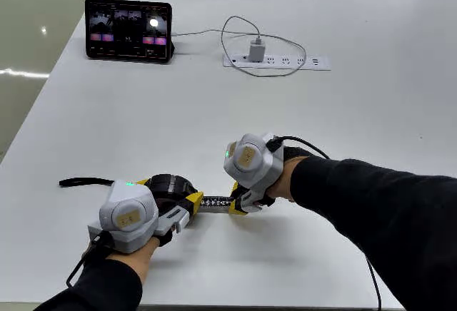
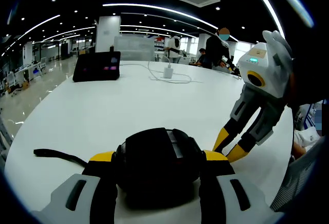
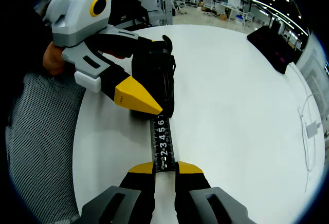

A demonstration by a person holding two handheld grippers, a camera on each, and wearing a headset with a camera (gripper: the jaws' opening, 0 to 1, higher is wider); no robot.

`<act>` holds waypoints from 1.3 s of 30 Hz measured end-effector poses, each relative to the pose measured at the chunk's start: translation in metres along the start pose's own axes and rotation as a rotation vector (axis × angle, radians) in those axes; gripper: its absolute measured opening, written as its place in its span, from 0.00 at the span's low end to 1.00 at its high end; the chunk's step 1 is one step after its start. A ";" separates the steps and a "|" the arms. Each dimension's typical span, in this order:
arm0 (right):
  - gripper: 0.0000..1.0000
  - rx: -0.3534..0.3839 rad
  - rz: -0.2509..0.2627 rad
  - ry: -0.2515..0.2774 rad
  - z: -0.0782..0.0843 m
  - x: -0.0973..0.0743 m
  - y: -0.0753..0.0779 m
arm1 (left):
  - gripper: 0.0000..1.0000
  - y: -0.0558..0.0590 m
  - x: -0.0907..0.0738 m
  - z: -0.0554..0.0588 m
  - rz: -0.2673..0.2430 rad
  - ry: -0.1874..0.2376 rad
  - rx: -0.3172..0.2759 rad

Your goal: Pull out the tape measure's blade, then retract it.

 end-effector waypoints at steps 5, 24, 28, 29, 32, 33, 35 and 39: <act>0.10 -0.007 -0.001 0.007 -0.002 0.001 -0.001 | 0.60 0.000 0.000 0.000 0.000 0.001 0.001; 0.10 -0.019 -0.014 0.025 -0.011 0.006 -0.003 | 0.60 0.000 0.000 0.001 0.002 0.000 -0.001; 0.10 -0.021 -0.015 0.031 -0.013 0.007 -0.004 | 0.60 0.000 0.000 0.001 0.001 0.000 -0.004; 0.10 -0.020 -0.014 0.034 -0.013 0.007 -0.004 | 0.60 0.000 0.000 0.001 0.001 0.000 -0.005; 0.10 -0.018 -0.014 0.041 -0.015 0.009 -0.004 | 0.60 -0.001 0.000 0.000 0.001 0.002 -0.007; 0.10 -0.017 -0.016 0.043 -0.016 0.009 -0.004 | 0.60 -0.001 0.000 0.000 0.002 0.002 -0.008; 0.10 -0.018 -0.017 0.046 -0.017 0.010 -0.004 | 0.60 -0.001 0.000 0.000 0.002 0.002 -0.009; 0.10 -0.021 -0.018 0.054 -0.019 0.012 -0.005 | 0.60 -0.001 0.000 0.000 0.003 0.001 -0.010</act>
Point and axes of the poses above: the centre of the closed fingertips' face, and the gripper's own axes: x roughly forward along the fingers, y roughly to its right, z roughly out of its underside, the point moved 10 cm from there along -x, roughly backward along the fingers, and after that the axes turned 6 degrees about x, right-handed, at the moved point
